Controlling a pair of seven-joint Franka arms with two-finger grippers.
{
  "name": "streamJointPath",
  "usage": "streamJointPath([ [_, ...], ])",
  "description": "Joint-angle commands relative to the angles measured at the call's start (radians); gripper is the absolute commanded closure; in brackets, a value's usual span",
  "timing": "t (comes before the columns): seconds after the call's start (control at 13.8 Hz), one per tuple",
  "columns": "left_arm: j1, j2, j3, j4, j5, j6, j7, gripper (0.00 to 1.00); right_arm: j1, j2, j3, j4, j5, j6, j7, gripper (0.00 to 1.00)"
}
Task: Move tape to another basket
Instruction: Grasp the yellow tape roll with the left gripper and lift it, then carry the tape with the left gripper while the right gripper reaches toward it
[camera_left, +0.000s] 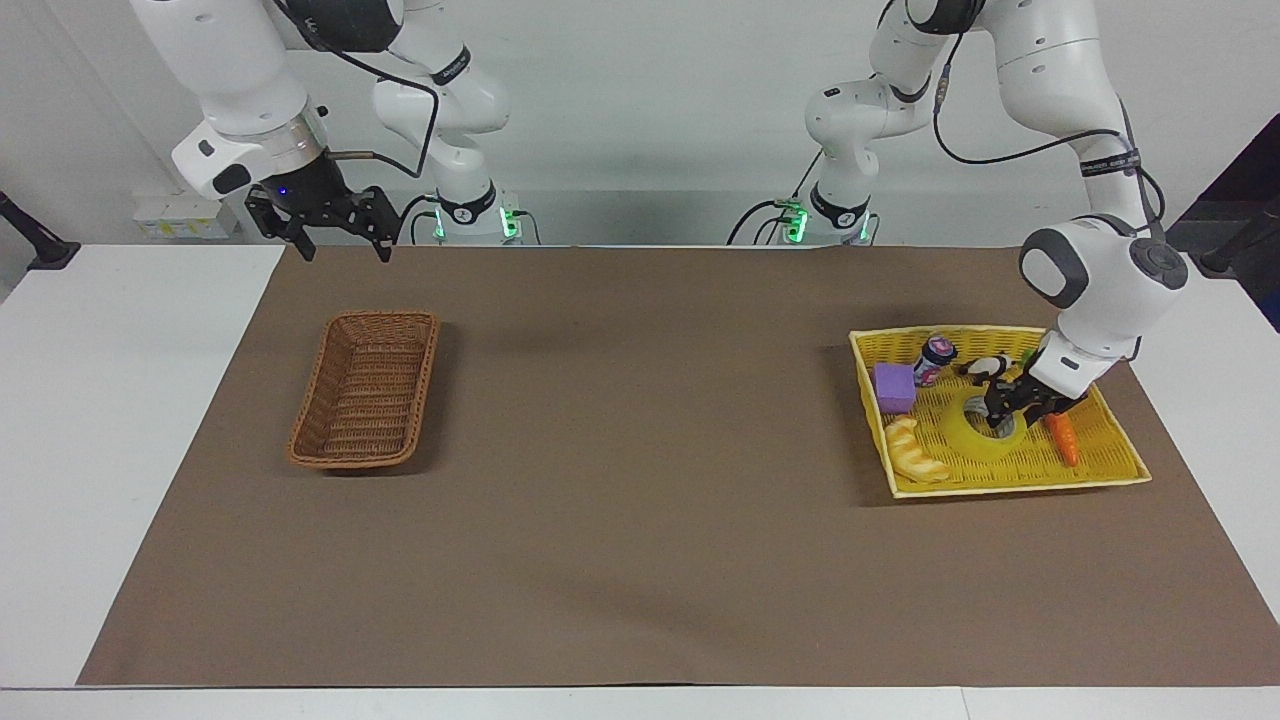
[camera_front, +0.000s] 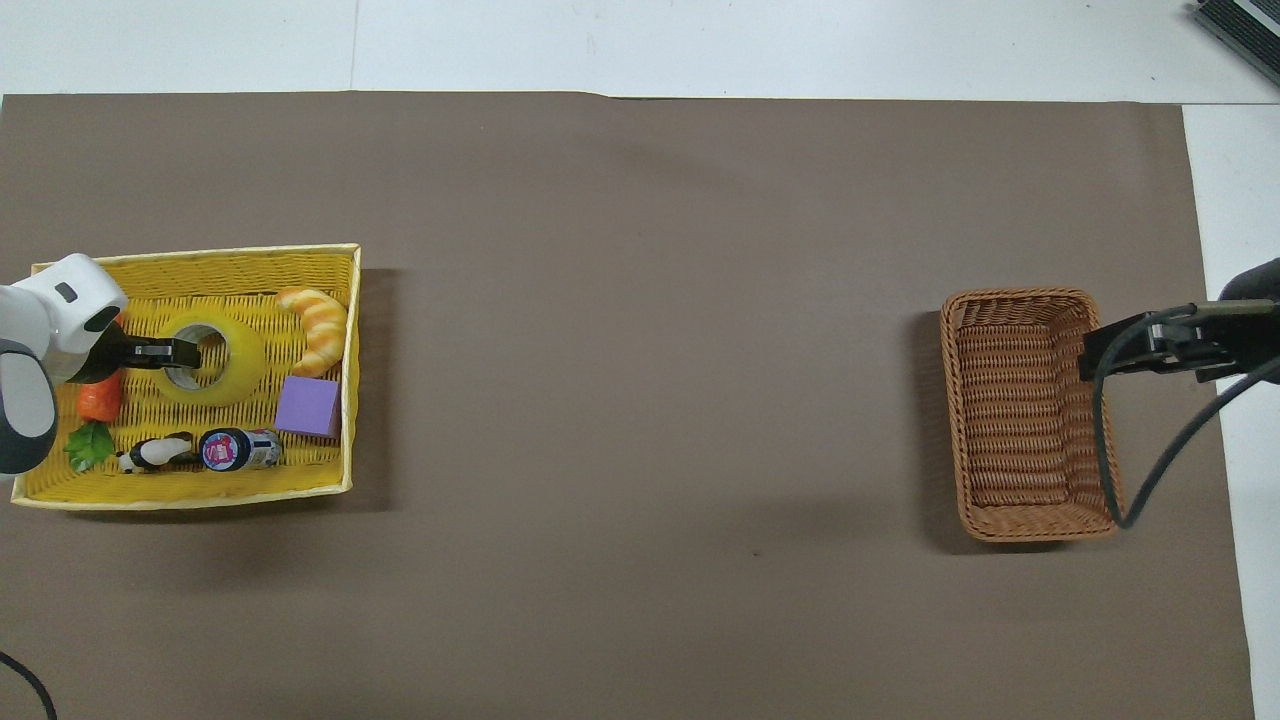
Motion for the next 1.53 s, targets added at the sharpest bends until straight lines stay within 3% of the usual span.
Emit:
streamJointPath([
  [0.0, 0.011, -0.022, -0.008, -0.028, -0.016, 0.016, 0.015, 0.93, -0.012, -0.031, 0.008, -0.040, 0.022, 0.046, -0.023, 0.00],
  [0.07, 0.013, -0.022, -0.008, -0.022, -0.016, 0.016, 0.017, 1.00, -0.010, -0.031, 0.009, -0.040, 0.022, 0.049, -0.023, 0.00],
  [0.58, -0.007, -0.096, -0.020, 0.076, -0.014, -0.094, 0.006, 1.00, -0.009, -0.043, 0.011, -0.064, 0.024, 0.049, -0.027, 0.00],
  [0.8, -0.079, -0.140, -0.023, 0.095, -0.016, -0.154, -0.021, 1.00, -0.001, -0.046, 0.011, -0.079, 0.025, 0.051, -0.026, 0.00],
  [1.09, -0.217, -0.146, -0.026, 0.098, -0.037, -0.185, -0.135, 1.00, 0.010, -0.057, 0.009, -0.135, 0.198, 0.095, -0.007, 0.00],
  [1.45, -0.374, -0.138, -0.028, 0.082, -0.222, -0.182, -0.239, 1.00, 0.031, -0.077, 0.011, -0.298, 0.405, 0.236, -0.021, 0.00],
])
